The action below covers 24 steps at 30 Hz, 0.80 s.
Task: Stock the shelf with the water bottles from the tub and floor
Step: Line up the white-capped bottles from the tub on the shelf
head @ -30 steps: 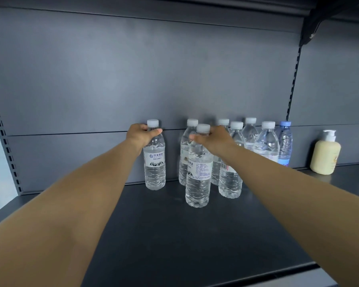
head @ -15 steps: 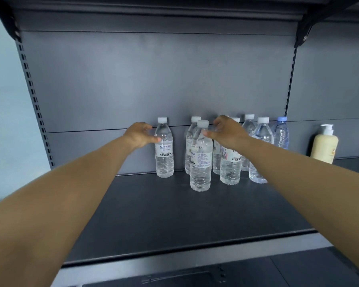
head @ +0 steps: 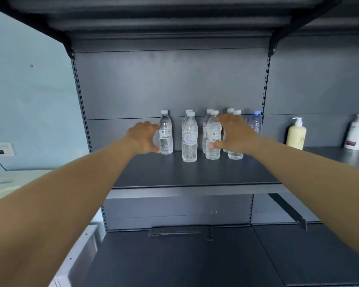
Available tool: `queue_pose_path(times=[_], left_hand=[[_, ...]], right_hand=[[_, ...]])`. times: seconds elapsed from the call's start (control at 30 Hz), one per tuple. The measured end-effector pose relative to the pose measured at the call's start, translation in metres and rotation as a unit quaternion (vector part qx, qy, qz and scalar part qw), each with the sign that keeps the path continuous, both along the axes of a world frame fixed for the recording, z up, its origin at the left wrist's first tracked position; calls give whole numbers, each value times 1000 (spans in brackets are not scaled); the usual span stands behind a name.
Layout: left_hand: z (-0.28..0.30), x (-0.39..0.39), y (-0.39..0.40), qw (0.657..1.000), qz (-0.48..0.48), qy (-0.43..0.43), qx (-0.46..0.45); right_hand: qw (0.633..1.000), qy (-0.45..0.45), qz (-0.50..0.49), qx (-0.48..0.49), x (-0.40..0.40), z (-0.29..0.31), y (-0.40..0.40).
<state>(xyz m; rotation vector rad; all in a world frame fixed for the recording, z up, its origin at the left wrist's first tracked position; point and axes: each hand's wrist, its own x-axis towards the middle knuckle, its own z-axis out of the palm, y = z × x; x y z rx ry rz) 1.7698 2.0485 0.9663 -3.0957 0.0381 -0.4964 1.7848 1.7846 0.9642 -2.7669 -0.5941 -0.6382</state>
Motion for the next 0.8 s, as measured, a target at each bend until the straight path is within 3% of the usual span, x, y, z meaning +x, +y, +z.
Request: queue_pose_path(times=[0.23,0.5,0.8], left_hand=[[-56,-81,-27,993,2,44,110],[-166,-117,-13,992,-23,105,72],[-363,-151,2,975,-44,218,-21]], right_hand=[[999,38,-10,-21,-73,-57,-28],[985,158,-2,66,-114,-179,-28],[953,284,0,107,-148,-364,-30]])
